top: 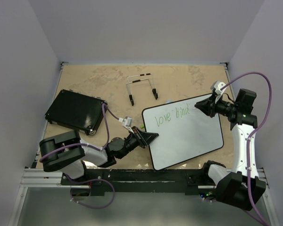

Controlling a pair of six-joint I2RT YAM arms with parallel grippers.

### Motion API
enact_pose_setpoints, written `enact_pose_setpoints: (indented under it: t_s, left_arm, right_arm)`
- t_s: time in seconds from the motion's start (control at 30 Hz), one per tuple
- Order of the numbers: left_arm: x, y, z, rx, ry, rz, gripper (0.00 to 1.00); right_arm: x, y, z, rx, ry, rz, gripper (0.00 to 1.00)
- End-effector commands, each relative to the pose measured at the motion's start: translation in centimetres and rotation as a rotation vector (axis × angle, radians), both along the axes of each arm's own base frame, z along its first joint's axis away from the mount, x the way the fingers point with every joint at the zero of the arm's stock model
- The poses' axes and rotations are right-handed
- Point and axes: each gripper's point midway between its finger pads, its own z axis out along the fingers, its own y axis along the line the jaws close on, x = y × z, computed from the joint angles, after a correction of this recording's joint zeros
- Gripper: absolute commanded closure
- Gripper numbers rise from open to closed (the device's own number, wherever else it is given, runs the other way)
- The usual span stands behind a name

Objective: Write a sentence on the whiteboard

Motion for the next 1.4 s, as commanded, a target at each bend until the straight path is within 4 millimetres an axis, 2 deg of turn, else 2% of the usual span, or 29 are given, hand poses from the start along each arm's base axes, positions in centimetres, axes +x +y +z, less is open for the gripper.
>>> enact_pose_setpoints:
  t_s: [0.0, 0.87, 1.37]
  left_arm:
    - [0.6, 0.0, 2.2, -0.014, -0.121, 0.020, 1.00]
    - [0.7, 0.4, 2.5, -0.015, -0.122, 0.033, 1.00]
    - [0.6, 0.5, 2.6, -0.020, -0.121, 0.031, 1.00]
  right_arm:
    - [0.2, -0.2, 0.3, -0.005, -0.028, -0.006, 1.00]
    - [0.3, -0.3, 0.9, 0.001, -0.015, -0.011, 1.00]
    - [-0.6, 0.1, 0.9, -0.011, -0.027, 0.019, 1.00]
